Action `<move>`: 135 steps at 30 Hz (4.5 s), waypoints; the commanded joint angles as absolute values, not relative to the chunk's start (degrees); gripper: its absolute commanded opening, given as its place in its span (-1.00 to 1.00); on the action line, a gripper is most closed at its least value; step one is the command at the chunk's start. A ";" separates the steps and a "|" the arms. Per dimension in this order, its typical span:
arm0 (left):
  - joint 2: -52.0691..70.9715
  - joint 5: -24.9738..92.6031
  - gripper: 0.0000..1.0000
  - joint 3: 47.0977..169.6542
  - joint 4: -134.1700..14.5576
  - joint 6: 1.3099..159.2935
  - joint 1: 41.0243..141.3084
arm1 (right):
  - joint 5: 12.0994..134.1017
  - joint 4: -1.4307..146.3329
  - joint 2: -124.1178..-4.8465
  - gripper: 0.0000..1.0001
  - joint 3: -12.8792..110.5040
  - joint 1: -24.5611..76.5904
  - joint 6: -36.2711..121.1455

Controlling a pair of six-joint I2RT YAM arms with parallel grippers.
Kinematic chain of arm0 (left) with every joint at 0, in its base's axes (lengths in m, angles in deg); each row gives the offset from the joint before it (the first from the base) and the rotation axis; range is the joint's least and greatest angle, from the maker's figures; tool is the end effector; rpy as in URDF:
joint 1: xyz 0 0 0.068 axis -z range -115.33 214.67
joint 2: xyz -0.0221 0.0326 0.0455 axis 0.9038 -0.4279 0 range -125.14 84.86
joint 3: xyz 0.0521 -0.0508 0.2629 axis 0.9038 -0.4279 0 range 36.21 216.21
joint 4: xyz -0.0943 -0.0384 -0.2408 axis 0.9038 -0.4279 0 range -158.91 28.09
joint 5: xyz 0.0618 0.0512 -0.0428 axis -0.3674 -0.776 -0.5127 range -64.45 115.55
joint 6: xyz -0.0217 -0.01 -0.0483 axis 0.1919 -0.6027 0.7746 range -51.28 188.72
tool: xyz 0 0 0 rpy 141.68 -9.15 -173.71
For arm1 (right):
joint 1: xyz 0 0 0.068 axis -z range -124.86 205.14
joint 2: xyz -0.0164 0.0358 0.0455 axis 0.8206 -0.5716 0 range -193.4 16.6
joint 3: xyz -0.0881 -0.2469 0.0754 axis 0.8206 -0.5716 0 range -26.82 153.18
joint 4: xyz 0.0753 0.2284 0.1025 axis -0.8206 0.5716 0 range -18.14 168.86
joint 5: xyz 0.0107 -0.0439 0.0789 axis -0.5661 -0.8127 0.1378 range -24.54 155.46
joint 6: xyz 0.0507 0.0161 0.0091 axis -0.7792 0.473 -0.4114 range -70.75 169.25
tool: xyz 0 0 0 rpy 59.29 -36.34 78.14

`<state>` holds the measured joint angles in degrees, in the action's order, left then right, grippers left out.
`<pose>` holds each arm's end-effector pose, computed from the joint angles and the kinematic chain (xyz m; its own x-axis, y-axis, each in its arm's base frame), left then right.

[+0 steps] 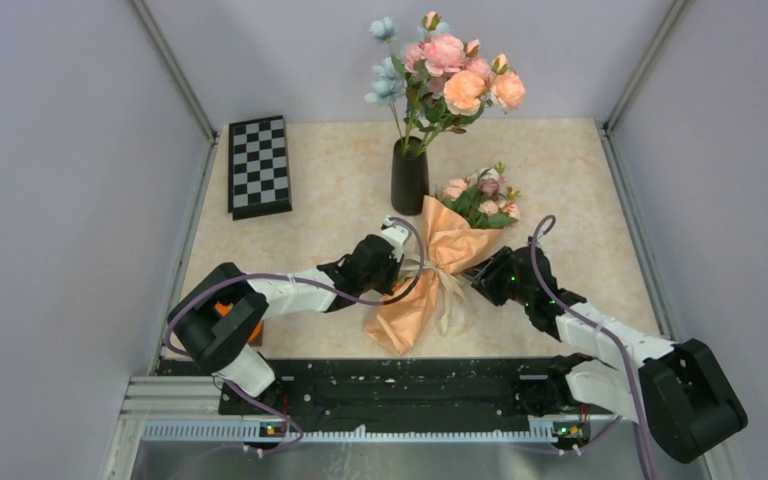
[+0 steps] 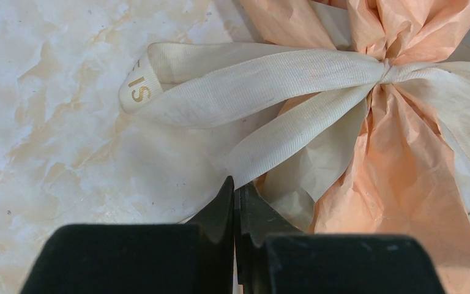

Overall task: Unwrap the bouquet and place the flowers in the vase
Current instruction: Untie the ribbon from the wrapping paper.

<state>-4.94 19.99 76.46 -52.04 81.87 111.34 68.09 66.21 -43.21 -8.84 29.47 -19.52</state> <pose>0.2137 -0.2217 0.1601 -0.5797 0.2846 -0.7636 0.5556 0.8235 -0.1149 0.1780 0.0874 0.1582 -0.6272 0.7317 -0.2670 0.3272 0.5586 0.7621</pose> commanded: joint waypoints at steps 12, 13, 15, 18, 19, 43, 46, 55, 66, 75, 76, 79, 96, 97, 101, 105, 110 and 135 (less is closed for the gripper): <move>-3.25 20.96 -1.00 75.98 -49.93 81.81 111.24 | 67.98 59.60 -47.68 -0.09 -10.48 30.00 -22.35; -3.34 20.98 -1.00 76.07 -49.95 81.82 111.25 | 68.39 58.95 -48.34 -0.09 -10.66 30.00 -22.58; -3.37 21.07 -1.00 76.04 -49.96 81.80 111.18 | 69.02 57.92 -49.39 -0.10 -10.82 30.00 -22.80; -3.45 21.03 -1.00 76.19 -50.09 81.73 111.18 | 69.39 56.36 -50.87 -0.11 -10.81 29.98 -22.91; -3.47 21.07 -1.00 76.25 -50.17 81.73 111.20 | 69.70 55.92 -51.29 -0.11 -10.75 30.00 -22.90; -4.07 21.27 -1.00 77.11 -50.79 81.73 111.23 | 72.54 48.56 -59.82 -0.51 -9.07 29.21 -24.50; -3.96 21.01 -1.00 77.36 -50.86 81.73 111.29 | 72.11 49.00 -59.49 -0.85 -9.07 29.21 -24.98; -2.69 18.56 -1.00 77.84 -51.22 82.51 111.17 | 66.21 56.57 -53.89 -1.00 -8.54 29.21 -23.09; -1.98 10.93 -1.00 78.27 -53.91 84.32 111.24 | 60.03 64.60 -50.16 -1.00 -6.31 29.20 -18.88; -1.06 9.63 -1.00 77.43 -54.25 84.84 111.21 | 57.37 68.06 -47.52 -1.00 -6.05 29.24 -17.75; -1.02 9.49 -1.00 77.31 -54.34 84.95 111.24 | 57.14 68.45 -47.14 -1.00 -6.04 29.22 -17.66; -0.84 8.96 -1.00 77.13 -54.43 85.30 111.16 | 56.30 69.51 -46.01 -1.00 -6.08 29.19 -17.50; -0.75 5.68 -1.00 76.33 -56.60 87.94 109.58 | 52.80 75.52 -42.34 -1.00 -5.51 30.41 -14.92; -0.67 5.70 -1.00 76.22 -56.71 88.09 109.39 | 52.64 75.83 -42.23 -1.00 -5.43 30.48 -14.61; -0.39 5.78 -1.00 75.82 -56.72 88.58 108.59 | 51.95 76.77 -41.85 -1.00 -5.22 30.93 -14.04; -0.23 6.13 -1.00 75.70 -56.81 89.01 107.86 | 51.88 77.38 -41.53 -1.00 -5.31 31.55 -13.56; 0.17 6.23 -1.00 75.47 -57.07 89.50 106.99 | 51.69 78.33 -40.56 -1.00 -5.38 32.73 -12.78; 3.33 11.15 -1.00 72.48 -57.69 93.52 98.95 | 53.24 81.36 -36.56 -1.00 -6.34 40.33 -9.17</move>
